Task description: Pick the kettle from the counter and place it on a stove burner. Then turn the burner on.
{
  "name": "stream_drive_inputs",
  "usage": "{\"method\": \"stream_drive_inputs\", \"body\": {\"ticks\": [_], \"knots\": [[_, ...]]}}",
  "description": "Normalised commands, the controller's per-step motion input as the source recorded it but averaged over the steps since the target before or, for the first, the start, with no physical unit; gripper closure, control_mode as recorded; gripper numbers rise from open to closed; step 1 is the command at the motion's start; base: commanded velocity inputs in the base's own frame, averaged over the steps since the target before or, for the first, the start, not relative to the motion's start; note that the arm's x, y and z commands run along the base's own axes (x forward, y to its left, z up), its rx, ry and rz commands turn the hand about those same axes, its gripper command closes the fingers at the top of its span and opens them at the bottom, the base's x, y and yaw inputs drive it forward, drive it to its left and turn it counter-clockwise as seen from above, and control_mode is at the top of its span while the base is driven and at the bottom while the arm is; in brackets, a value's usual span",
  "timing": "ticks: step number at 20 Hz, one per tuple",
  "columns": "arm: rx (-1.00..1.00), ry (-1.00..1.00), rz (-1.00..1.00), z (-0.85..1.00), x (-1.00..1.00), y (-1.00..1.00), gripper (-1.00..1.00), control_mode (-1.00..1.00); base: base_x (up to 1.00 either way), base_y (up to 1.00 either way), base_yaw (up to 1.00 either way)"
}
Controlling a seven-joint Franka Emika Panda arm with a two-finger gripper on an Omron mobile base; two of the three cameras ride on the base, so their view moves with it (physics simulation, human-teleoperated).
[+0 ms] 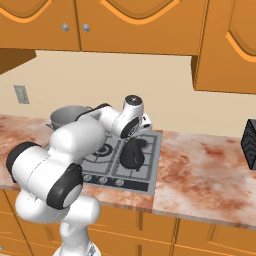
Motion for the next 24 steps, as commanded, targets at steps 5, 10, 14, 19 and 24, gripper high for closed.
{"method": "stream_drive_inputs", "body": {"ticks": [5,10,14,19,24], "knots": [[0.0,-0.01,0.0,-0.16,0.12,-0.07,1.0,-1.0,0.0,0.0,0.0],[0.0,0.0,0.0,-0.14,0.16,-0.01,1.0,-1.0,0.0,0.0,0.0],[0.0,0.0,0.0,-0.26,0.08,0.0,1.0,-1.0,0.0,0.0,0.0],[0.0,0.0,0.0,-0.47,0.0,0.0,1.0,-1.0,0.0,0.0,0.0],[0.0,0.0,0.0,-0.18,0.0,0.0,1.0,-1.0,0.0,0.0,0.0]]}}
